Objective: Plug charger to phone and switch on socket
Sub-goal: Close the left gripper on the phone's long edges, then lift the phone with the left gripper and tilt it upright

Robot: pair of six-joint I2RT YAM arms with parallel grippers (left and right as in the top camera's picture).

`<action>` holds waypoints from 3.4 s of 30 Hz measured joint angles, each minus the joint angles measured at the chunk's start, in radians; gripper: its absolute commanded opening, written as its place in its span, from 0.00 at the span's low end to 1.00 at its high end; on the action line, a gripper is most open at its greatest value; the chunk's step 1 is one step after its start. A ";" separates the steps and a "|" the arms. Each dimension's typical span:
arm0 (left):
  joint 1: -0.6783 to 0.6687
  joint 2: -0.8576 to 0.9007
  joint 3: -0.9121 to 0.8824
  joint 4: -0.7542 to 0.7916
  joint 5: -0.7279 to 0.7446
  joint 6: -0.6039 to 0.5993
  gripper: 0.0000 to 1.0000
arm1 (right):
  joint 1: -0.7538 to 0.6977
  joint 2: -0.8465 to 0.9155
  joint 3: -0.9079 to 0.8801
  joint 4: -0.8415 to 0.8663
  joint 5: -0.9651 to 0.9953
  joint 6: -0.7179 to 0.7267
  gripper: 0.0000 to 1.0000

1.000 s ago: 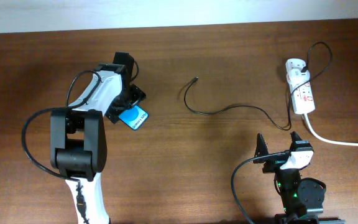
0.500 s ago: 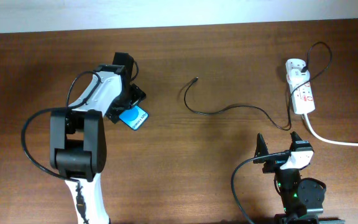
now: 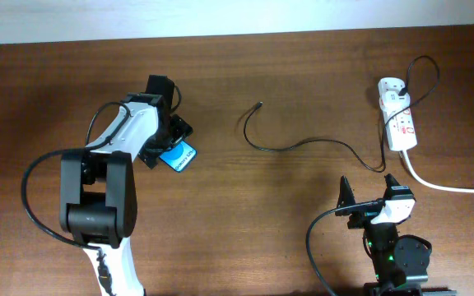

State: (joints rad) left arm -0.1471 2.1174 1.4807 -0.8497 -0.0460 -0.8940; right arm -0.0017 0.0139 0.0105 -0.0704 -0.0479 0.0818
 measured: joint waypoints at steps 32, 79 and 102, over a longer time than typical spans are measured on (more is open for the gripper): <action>0.006 0.003 0.012 -0.063 0.034 0.038 0.62 | 0.000 0.000 0.000 0.000 0.000 0.000 0.98; 0.003 -0.059 0.363 -0.473 0.170 0.285 0.57 | 0.000 0.000 0.000 0.000 0.000 0.001 0.99; -0.065 -0.304 0.364 -0.489 0.357 0.285 0.56 | 0.000 0.000 0.000 0.000 0.000 0.000 0.98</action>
State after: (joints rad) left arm -0.2123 1.8137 1.8450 -1.3384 0.3111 -0.6094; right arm -0.0017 0.0139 0.0105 -0.0704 -0.0483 0.0822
